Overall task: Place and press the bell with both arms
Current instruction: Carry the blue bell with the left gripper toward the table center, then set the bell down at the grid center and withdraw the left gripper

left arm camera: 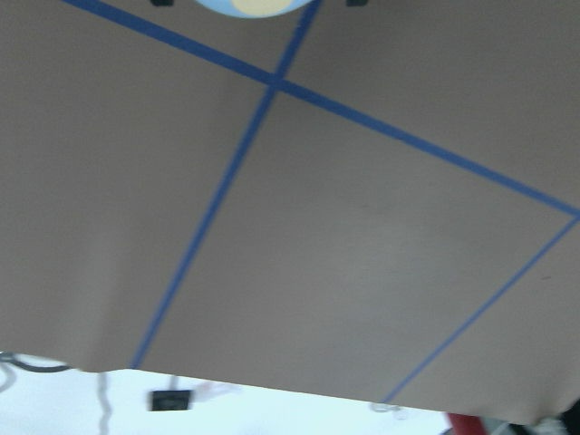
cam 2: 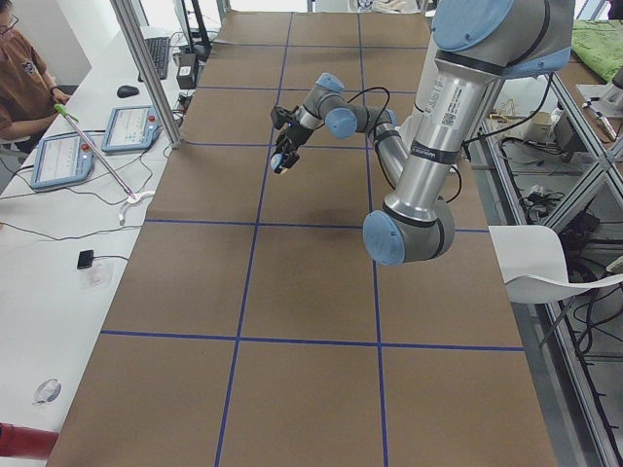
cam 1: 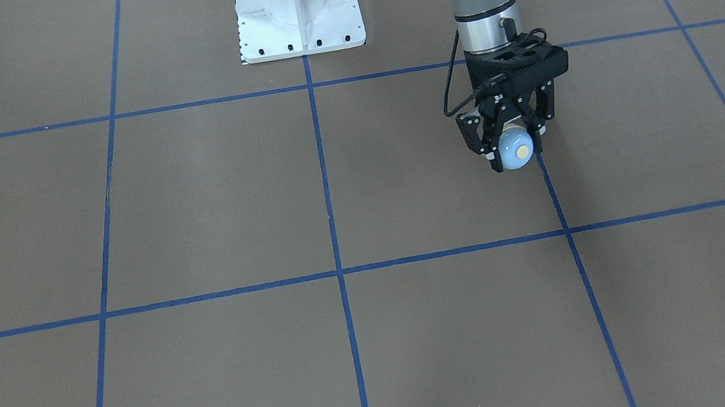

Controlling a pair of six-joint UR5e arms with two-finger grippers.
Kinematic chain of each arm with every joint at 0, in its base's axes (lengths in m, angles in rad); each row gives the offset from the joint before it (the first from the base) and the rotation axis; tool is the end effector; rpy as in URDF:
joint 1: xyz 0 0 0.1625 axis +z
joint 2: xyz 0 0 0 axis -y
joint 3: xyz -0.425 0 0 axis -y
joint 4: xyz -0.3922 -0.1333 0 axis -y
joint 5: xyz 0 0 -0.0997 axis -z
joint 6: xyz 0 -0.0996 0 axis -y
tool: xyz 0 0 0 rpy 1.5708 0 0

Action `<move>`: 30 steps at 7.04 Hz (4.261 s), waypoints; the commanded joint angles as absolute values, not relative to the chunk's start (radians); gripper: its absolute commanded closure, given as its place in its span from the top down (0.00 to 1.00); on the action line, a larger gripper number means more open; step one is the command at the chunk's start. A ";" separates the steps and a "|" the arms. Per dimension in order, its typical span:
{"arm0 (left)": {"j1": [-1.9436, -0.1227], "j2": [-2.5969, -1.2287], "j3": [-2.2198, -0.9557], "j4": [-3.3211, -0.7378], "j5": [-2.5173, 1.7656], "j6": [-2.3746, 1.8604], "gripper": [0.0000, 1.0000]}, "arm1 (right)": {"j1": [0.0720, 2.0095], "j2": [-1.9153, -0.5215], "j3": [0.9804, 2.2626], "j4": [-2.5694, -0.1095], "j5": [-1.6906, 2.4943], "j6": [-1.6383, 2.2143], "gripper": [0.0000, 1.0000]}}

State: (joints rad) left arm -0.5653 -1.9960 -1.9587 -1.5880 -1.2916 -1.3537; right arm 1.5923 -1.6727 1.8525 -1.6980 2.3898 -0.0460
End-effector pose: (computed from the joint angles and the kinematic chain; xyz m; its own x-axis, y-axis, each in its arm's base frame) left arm 0.4060 -0.4479 0.2558 0.7042 -0.2015 -0.6808 0.5479 0.7641 0.3406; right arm 0.0701 -0.4444 0.5778 0.6839 -0.0696 0.7263 0.0100 0.9962 0.0861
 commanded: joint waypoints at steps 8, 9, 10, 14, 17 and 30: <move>-0.419 -2.347 -1.215 -2.381 -1.040 -1.150 0.00 | 1.592 -1.666 1.853 -1.697 2.391 -0.046 1.00; -0.407 -2.377 -1.175 -2.381 -1.025 -1.150 0.00 | 1.592 -1.666 1.852 -1.697 2.391 -0.046 1.00; -0.393 -2.402 -1.143 -2.382 -1.000 -1.152 0.00 | 1.592 -1.666 1.853 -1.697 2.390 -0.046 1.00; -0.385 -2.445 -1.083 -2.381 -0.999 -1.152 0.00 | 1.592 -1.669 1.850 -1.697 2.390 -0.046 1.00; -0.380 -2.454 -1.074 -2.379 -0.997 -1.154 0.87 | 1.592 -1.669 1.850 -1.697 2.387 -0.046 1.00; -0.811 -2.201 -1.306 -2.241 -1.672 -1.018 1.00 | 1.326 -1.440 1.797 -1.551 2.384 0.269 1.00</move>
